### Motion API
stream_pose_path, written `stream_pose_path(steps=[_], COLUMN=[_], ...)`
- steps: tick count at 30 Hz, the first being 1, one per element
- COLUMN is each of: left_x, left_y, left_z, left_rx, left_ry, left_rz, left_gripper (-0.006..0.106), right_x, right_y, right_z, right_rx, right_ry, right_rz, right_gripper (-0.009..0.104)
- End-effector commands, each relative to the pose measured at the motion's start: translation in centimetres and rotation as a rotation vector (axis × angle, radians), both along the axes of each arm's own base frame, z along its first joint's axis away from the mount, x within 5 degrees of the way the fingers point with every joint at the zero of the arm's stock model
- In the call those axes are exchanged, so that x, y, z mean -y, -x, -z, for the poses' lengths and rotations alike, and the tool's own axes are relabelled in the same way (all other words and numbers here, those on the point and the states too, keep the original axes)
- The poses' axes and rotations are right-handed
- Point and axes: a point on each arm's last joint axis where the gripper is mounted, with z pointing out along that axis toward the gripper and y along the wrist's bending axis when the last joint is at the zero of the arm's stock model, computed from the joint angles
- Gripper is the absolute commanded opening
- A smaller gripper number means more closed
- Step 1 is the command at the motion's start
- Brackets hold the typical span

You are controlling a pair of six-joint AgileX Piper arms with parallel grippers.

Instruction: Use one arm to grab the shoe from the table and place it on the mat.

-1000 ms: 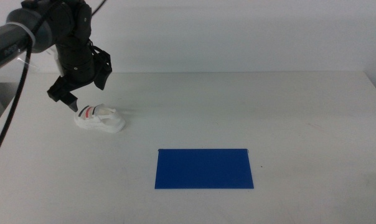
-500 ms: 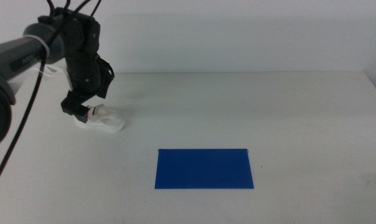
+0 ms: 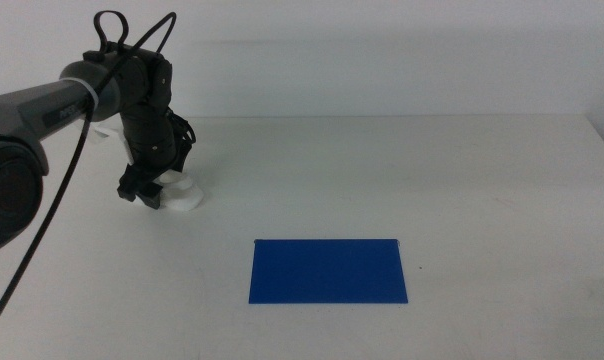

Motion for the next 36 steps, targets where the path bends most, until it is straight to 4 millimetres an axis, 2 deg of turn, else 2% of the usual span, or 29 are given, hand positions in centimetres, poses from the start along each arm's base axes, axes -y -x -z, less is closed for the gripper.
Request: stream_pose_path(steps=[1,7,10,17,28,32,36], left_x=[0.2,0.2,0.1,0.8,4.7,6.0,6.3], left_y=[0.0,0.3,0.6,2.1,5.5,6.9,7.4], left_z=[-4.2,-4.3,-5.3,-9.1,-15.3,-16.9,-17.8], left_rx=[0.110,0.077,0.050,0.001,0.129,0.168,0.191], left_ry=[0.015,0.011,0.009,-0.012,-0.073,-0.070,-0.077], left_rz=[-0.002,-0.009,-0.008,0.003,0.155,0.183,0.196], left_gripper=[0.056,0.014,-0.001,-0.001,-0.001,-0.001,-0.001], right_x=[0.0,0.0,0.0,0.0,0.0,0.0,0.0], right_y=[0.1,0.1,0.1,0.1,0.1,0.1,0.1], right_z=[-0.7,-0.7,-0.7,-0.7,-0.7,-0.7,-0.7], right_rx=[0.097,0.097,0.097,0.097,0.097,0.097,0.097], right_ry=[0.018,0.018,0.018,0.018,0.018,0.018,0.018], right_rz=[0.005,0.005,0.005,0.005,0.005,0.005,0.005], right_gripper=[0.064,0.064,0.064,0.064,0.064,0.064,0.064])
